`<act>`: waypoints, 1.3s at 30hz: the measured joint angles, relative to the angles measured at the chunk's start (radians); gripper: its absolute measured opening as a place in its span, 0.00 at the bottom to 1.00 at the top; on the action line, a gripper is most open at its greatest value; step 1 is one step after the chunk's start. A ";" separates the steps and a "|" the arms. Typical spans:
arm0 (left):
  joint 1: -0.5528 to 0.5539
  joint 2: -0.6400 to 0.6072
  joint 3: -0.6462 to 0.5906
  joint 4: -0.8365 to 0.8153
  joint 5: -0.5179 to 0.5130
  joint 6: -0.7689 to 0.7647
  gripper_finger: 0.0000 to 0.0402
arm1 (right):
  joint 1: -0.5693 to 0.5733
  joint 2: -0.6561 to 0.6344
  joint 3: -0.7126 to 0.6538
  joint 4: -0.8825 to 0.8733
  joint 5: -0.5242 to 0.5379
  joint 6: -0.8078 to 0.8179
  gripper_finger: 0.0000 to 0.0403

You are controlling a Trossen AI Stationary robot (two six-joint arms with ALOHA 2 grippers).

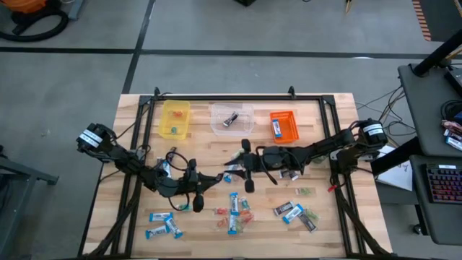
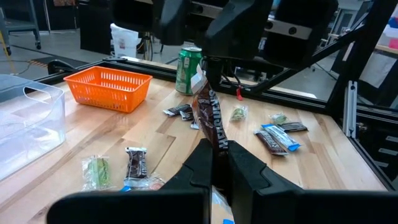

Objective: Organize candy in baskets
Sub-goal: Put the brown chocolate bar into the transparent bin

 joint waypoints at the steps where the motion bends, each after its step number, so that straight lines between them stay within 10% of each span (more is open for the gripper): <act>1: 0.000 0.000 0.000 0.000 0.000 0.000 0.00 | 0.000 0.000 0.002 0.000 0.001 0.000 0.29; 17: 0.000 0.000 0.000 0.006 -0.001 0.000 0.00 | 0.000 0.000 0.011 -0.079 -0.050 0.098 0.64; 39: 0.033 -0.001 0.042 0.078 -0.002 0.075 0.00 | 0.001 0.096 0.073 0.036 -0.052 0.123 0.41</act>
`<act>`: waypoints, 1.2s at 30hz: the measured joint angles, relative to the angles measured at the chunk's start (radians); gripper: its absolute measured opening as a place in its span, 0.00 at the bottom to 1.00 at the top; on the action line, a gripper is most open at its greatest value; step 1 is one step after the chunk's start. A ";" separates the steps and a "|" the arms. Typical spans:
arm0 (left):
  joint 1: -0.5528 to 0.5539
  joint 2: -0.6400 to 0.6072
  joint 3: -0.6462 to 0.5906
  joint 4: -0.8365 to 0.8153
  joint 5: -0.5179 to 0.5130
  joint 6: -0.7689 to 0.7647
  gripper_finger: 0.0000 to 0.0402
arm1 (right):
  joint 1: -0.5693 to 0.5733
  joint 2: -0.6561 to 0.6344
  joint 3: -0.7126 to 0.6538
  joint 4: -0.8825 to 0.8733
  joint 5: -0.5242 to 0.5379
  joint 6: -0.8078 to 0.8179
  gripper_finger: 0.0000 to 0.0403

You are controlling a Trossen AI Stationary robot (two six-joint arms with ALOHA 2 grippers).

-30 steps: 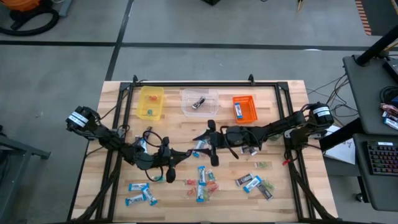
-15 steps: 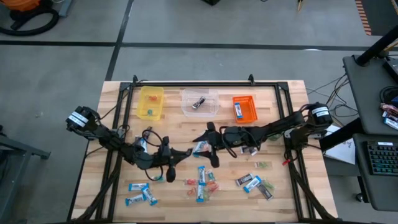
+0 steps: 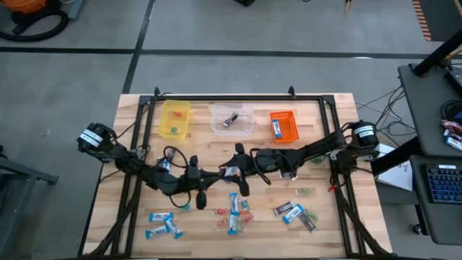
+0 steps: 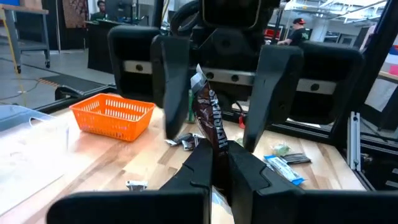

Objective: Organize candy in baskets
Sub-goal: Put the brown chocolate bar into the transparent bin

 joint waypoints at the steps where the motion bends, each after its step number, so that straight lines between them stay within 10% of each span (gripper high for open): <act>1: 0.000 0.000 0.000 -0.001 -0.001 0.004 0.00 | 0.000 0.000 0.003 -0.002 -0.002 -0.007 0.38; 9: 0.000 0.000 0.001 -0.002 -0.007 -0.014 0.07 | 0.000 -0.012 0.004 -0.018 -0.021 -0.037 0.05; 22: 0.002 -0.016 -0.019 -0.053 -0.026 -0.033 0.32 | -0.087 -0.045 0.004 -0.116 0.021 -0.036 0.04; 30: 0.001 -0.076 -0.021 -0.265 -0.042 -0.166 0.32 | -0.307 -0.064 0.051 -0.433 0.343 -0.078 0.04; 36: -0.001 -0.096 -0.021 -0.324 -0.047 -0.191 0.32 | -0.476 -0.046 0.063 -0.578 0.262 0.075 0.06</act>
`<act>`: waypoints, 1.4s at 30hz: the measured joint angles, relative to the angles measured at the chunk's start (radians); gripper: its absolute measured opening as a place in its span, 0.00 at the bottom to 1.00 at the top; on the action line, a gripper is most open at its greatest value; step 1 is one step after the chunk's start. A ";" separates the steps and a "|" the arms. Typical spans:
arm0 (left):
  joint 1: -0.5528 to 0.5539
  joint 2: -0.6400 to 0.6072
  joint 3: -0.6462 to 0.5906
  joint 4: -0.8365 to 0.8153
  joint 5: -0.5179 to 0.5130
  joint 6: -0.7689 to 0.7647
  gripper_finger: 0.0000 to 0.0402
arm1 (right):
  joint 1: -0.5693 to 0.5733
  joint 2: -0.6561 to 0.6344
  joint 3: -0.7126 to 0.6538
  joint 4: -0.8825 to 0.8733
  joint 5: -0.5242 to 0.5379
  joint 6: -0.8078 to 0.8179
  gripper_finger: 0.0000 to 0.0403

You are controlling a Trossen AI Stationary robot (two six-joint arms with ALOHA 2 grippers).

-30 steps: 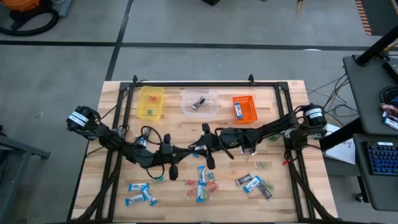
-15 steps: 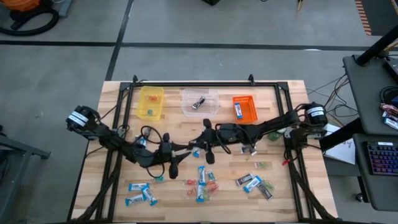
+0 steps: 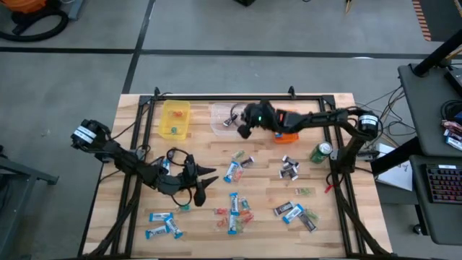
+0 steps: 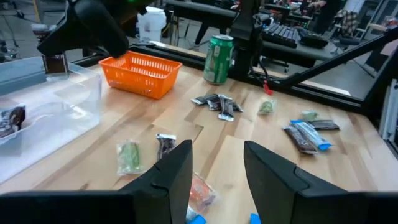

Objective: Organize candy in baskets
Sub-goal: Put the brown chocolate bar into the transparent bin, then put the white chocolate bar chocolate into the orange bin

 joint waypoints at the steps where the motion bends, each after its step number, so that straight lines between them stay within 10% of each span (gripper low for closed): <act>1: 0.000 -0.002 0.000 -0.006 -0.002 -0.001 0.32 | -0.017 0.001 -0.001 -0.001 -0.027 0.018 0.07; 16: 0.000 -0.127 0.019 -0.368 -0.005 -0.326 0.32 | -0.041 -0.009 -0.008 -0.019 -0.073 0.066 0.43; 31: -0.002 -0.050 0.370 -1.830 0.325 -1.292 0.27 | 0.079 -0.144 -0.005 -0.099 -0.215 0.071 0.48; 42: 0.020 0.093 0.383 -1.930 0.469 -1.379 0.26 | 0.157 -0.171 -0.006 -0.109 -0.213 0.055 0.48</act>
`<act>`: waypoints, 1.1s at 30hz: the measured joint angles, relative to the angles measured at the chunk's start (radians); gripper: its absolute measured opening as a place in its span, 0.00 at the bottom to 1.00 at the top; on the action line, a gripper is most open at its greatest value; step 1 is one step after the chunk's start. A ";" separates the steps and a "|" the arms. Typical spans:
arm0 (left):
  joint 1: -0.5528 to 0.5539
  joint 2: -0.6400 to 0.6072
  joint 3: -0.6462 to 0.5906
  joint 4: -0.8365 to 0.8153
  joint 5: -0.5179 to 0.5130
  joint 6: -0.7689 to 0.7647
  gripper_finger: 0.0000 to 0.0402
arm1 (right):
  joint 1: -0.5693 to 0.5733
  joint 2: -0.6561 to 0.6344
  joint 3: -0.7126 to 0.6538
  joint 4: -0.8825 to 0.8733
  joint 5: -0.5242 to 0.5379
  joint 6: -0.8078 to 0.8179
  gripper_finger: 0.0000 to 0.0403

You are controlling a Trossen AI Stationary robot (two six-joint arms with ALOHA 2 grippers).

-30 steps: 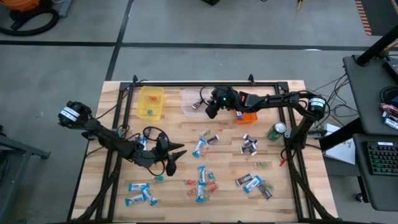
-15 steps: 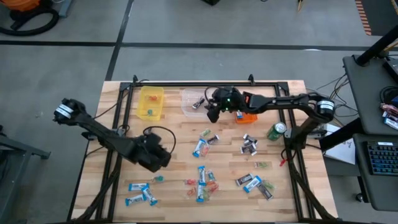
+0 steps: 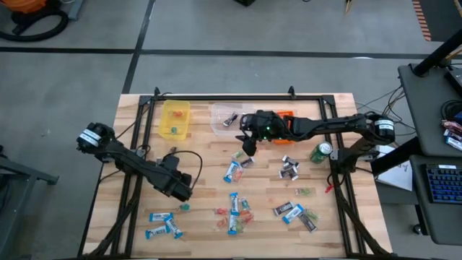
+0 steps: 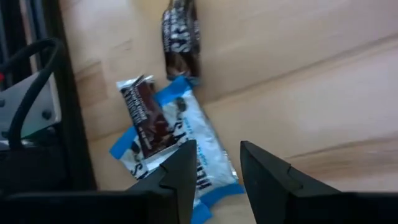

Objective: Organize candy in baskets
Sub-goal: Put the white chocolate bar chocolate into the orange bin

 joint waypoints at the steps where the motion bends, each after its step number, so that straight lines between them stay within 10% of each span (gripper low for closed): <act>1: 0.001 0.000 -0.007 -0.001 0.001 -0.007 0.26 | 0.000 0.000 0.000 -0.002 0.000 0.000 0.48; 33: 0.007 -0.029 -0.166 0.166 -0.005 -0.132 0.19 | 0.005 0.002 -0.002 -0.008 0.002 0.009 0.48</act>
